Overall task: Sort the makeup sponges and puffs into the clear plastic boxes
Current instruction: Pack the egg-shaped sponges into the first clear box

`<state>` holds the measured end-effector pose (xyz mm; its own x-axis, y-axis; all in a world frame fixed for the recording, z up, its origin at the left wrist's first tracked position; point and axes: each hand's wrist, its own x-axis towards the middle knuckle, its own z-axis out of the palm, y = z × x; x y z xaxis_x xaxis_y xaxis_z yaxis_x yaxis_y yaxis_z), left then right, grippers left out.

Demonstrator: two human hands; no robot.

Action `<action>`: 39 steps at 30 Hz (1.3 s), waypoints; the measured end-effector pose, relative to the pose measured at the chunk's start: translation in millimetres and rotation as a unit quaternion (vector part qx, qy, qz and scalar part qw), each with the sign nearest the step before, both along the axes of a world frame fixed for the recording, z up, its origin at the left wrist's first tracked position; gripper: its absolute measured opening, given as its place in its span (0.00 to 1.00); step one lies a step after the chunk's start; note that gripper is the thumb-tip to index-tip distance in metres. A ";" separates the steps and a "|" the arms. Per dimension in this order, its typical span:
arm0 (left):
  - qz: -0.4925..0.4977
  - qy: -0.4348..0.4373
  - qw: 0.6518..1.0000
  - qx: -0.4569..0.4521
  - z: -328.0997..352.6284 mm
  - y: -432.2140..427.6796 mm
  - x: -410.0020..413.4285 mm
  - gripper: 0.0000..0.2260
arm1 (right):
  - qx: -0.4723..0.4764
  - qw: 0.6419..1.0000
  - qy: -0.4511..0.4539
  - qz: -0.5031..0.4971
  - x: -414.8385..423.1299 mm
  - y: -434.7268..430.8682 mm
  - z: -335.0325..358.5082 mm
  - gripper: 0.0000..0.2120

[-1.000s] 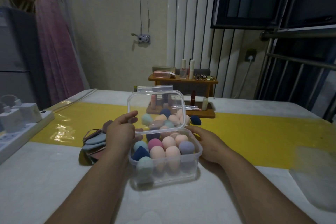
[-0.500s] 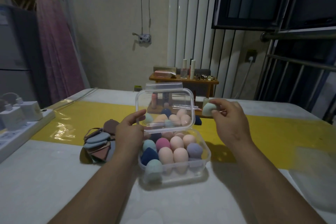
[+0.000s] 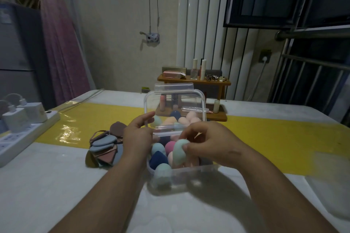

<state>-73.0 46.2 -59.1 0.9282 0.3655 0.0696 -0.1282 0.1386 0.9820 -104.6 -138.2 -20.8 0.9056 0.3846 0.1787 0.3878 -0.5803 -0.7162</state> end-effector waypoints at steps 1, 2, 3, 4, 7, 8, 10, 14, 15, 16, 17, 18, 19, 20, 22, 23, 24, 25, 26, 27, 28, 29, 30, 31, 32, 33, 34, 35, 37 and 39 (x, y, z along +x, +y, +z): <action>-0.002 0.000 1.000 -0.001 0.6 0.2 -0.5 0.28 | -0.019 1.000 0.008 0.009 -1.5 1.6 0.4 0.07; -0.004 -0.002 1.000 -0.001 0.9 0.3 -0.7 0.29 | -0.036 0.999 0.017 0.017 -2.7 3.0 0.5 0.07; -0.006 -0.003 1.000 0.000 1.0 0.3 -0.7 0.29 | -0.050 0.998 0.021 0.022 -3.3 4.5 -0.2 0.06; -0.007 -0.004 1.000 -0.001 0.8 0.5 -0.6 0.29 | -0.066 0.997 0.018 0.024 -3.7 6.0 -0.8 0.07; -0.007 -0.010 1.000 -0.007 0.7 0.2 -1.0 0.28 | -0.097 0.995 0.011 0.036 -5.1 9.7 -2.4 0.06; -0.008 -0.011 1.000 -0.008 1.1 0.0 -1.2 0.28 | -0.098 0.994 0.017 0.040 -5.1 9.8 -2.5 0.06; -0.012 -0.009 1.000 -0.010 1.7 -0.4 -1.9 0.28 | -0.099 0.994 0.035 0.043 -5.0 8.8 -2.0 0.05; -0.012 -0.009 1.000 -0.006 1.7 0.2 -1.4 0.28 | -0.111 0.992 0.053 0.042 -5.6 9.7 -2.1 0.07; -0.012 -0.009 1.000 -0.006 1.5 0.3 -1.3 0.28 | -0.123 0.990 0.048 0.044 -6.3 10.8 -2.1 0.07; -0.012 -0.009 1.000 -0.007 0.9 0.3 -0.9 0.28 | -0.130 0.990 0.045 0.043 -6.6 11.7 -1.8 0.07; -0.013 -0.010 1.000 -0.008 0.7 0.5 -0.8 0.28 | -0.133 0.989 0.043 0.040 -6.3 12.7 -1.4 0.07; -0.013 -0.010 1.000 -0.005 0.4 0.7 -0.4 0.28 | -0.137 0.989 0.039 0.034 -5.7 13.9 -1.2 0.07; -0.012 -0.009 1.000 -0.002 0.1 0.8 -0.3 0.28 | -0.147 0.988 0.028 0.025 -4.7 15.5 -1.7 0.09; -0.011 -0.007 1.000 0.002 0.0 1.0 -0.3 0.28 | -0.161 0.987 0.012 0.014 -3.8 17.8 -3.1 0.11; -0.011 -0.006 1.000 0.003 0.0 1.1 -0.5 0.28 | -0.175 0.984 -0.018 -0.010 -1.5 22.6 -8.8 0.14; -0.012 -0.006 1.000 0.004 0.2 1.2 -0.9 0.28 | -0.173 0.984 -0.026 -0.021 -0.8 24.5 -11.6 0.14; -0.013 -0.006 1.000 0.007 0.6 1.2 -1.3 0.28 | -0.170 0.985 -0.026 -0.031 -0.4 25.9 -13.7 0.14; -0.013 -0.005 1.000 0.010 0.8 1.1 -1.8 0.28 | -0.169 0.985 -0.019 -0.035 0.1 26.2 -15.1 0.12; -0.013 -0.004 1.000 0.011 0.8 1.2 -1.9 0.28 | -0.171 0.985 -0.011 -0.034 0.5 25.8 -15.6 0.10; -0.013 -0.004 1.000 0.010 0.7 1.3 -1.9 0.28 | -0.175 0.984 -0.002 -0.027 0.4 25.0 -15.3 0.07; -0.013 -0.004 1.000 0.009 0.4 1.3 -1.7 0.28 | -0.179 0.984 0.003 -0.017 0.4 24.1 -14.3 0.05; -0.011 -0.003 1.000 0.010 0.2 1.5 -1.3 0.28 | -0.185 0.983 0.008 -0.005 0.6 23.2 -13.2 0.04; -0.009 -0.003 1.000 0.010 -0.1 1.5 -0.8 0.28 | -0.191 0.982 0.012 0.004 0.7 22.7 -12.1 0.03; -0.008 -0.003 1.000 0.010 -0.1 1.3 -0.6 0.28 | -0.195 0.981 0.019 0.010 0.6 22.3 -11.2 0.05; -0.007 -0.003 1.000 0.010 -0.3 0.9 0.0 0.28 | -0.194 0.980 0.028 0.012 0.2 22.0 -10.1 0.06; -0.006 -0.003 1.000 0.011 -0.5 0.7 0.3 0.28 | -0.191 0.981 0.040 0.012 -0.6 21.7 -8.8 0.07; -0.005 -0.003 1.000 0.010 -0.5 0.4 0.7 0.28 | -0.186 0.981 0.052 0.010 -1.4 21.5 -7.7 0.08; -0.004 -0.004 1.000 0.007 -0.5 0.1 0.8 0.28 | -0.183 0.981 0.063 0.010 -2.7 21.2 -6.4 0.09; -0.001 -0.005 1.000 0.002 -1.2 0.1 1.4 0.29 | -0.191 0.978 0.080 0.011 -5.0 20.9 -4.4 0.10; -0.001 -0.004 1.000 0.000 -2.0 0.4 2.0 0.29 | -0.205 0.975 0.086 0.015 -5.7 21.7 -4.5 0.09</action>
